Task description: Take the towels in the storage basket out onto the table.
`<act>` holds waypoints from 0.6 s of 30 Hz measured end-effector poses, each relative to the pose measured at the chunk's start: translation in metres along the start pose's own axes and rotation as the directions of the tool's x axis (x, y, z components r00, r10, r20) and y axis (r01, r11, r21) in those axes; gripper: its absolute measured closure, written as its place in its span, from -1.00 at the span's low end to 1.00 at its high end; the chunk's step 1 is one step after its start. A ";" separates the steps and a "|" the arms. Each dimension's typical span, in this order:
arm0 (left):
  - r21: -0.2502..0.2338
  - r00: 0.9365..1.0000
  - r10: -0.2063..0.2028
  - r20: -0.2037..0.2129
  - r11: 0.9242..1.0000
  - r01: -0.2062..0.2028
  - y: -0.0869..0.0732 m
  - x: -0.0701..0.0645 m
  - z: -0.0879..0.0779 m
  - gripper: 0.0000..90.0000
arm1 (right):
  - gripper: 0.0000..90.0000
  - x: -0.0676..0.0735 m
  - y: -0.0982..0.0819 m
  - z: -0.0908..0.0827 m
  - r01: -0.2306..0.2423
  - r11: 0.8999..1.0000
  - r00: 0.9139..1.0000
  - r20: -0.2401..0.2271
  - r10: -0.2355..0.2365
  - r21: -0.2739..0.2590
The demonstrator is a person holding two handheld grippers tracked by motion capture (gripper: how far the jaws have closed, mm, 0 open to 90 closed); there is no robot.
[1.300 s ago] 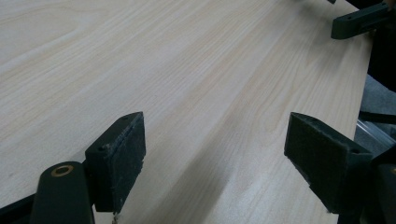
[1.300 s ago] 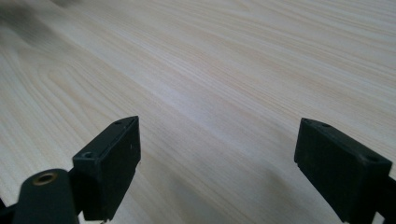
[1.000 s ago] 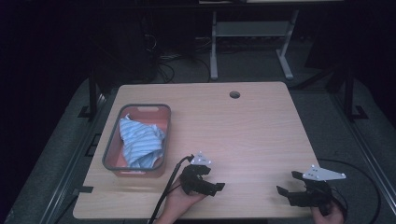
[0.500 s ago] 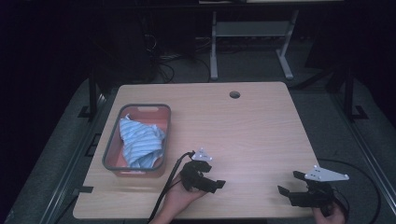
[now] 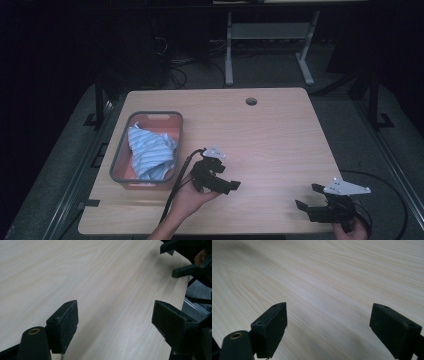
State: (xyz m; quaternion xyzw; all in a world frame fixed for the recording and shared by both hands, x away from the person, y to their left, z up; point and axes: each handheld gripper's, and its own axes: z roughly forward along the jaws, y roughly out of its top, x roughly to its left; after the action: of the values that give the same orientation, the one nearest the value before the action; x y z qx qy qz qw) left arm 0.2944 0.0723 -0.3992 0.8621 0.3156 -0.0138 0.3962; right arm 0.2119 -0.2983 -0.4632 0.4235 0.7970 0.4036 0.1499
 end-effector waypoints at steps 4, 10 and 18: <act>-0.004 1.000 -0.005 -0.008 1.000 0.005 0.011 0.006 -0.011 -0.54 | -0.69 0.001 0.001 0.000 0.008 1.000 1.000 -0.003 -0.008 0.002; 0.001 1.000 -0.014 -0.018 1.000 0.014 0.020 0.013 -0.025 -0.53 | -0.69 0.004 0.001 0.001 0.021 1.000 1.000 -0.004 -0.021 0.003; 0.019 0.999 -0.014 -0.040 1.000 0.015 0.031 0.022 -0.037 -0.53 | -0.69 0.004 0.001 0.000 0.021 1.000 1.000 -0.003 -0.021 0.004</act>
State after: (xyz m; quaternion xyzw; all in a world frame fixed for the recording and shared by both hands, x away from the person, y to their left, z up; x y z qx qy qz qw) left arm 0.3213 0.0943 -0.3591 0.8637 0.3296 -0.0028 0.3812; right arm 0.2101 -0.2944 -0.4619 0.4148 0.8026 0.4009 0.1519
